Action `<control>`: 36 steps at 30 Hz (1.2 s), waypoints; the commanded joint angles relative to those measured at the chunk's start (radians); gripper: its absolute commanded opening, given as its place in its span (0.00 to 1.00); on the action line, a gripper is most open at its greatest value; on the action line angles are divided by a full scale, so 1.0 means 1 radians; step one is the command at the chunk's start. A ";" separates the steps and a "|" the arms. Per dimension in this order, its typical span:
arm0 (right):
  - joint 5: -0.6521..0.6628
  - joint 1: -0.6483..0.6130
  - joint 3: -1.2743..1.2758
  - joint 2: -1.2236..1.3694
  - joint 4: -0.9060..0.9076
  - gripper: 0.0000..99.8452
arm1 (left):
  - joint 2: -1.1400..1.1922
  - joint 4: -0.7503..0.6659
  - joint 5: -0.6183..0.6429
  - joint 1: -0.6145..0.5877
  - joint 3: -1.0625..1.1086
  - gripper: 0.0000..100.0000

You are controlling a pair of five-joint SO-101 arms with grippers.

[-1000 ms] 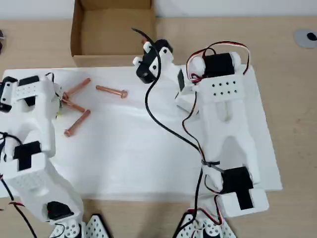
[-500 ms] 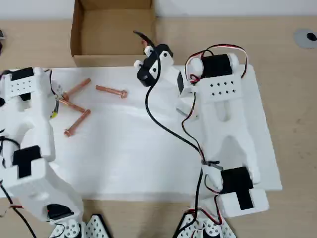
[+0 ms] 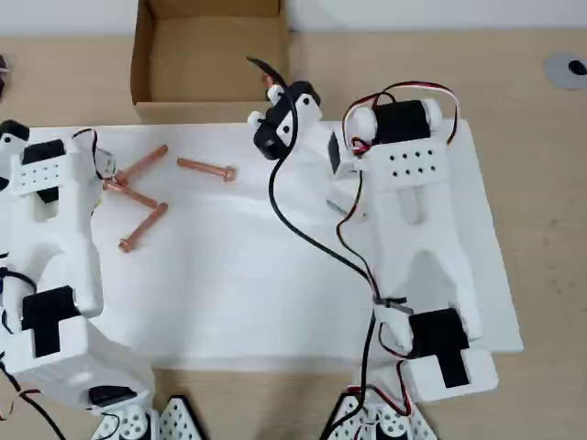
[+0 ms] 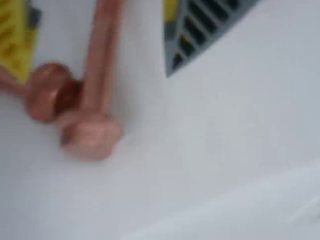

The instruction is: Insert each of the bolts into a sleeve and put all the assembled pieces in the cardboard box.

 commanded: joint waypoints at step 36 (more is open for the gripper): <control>-0.011 0.010 0.001 -0.047 0.011 0.01 | 0.407 0.107 0.020 0.046 -0.356 0.20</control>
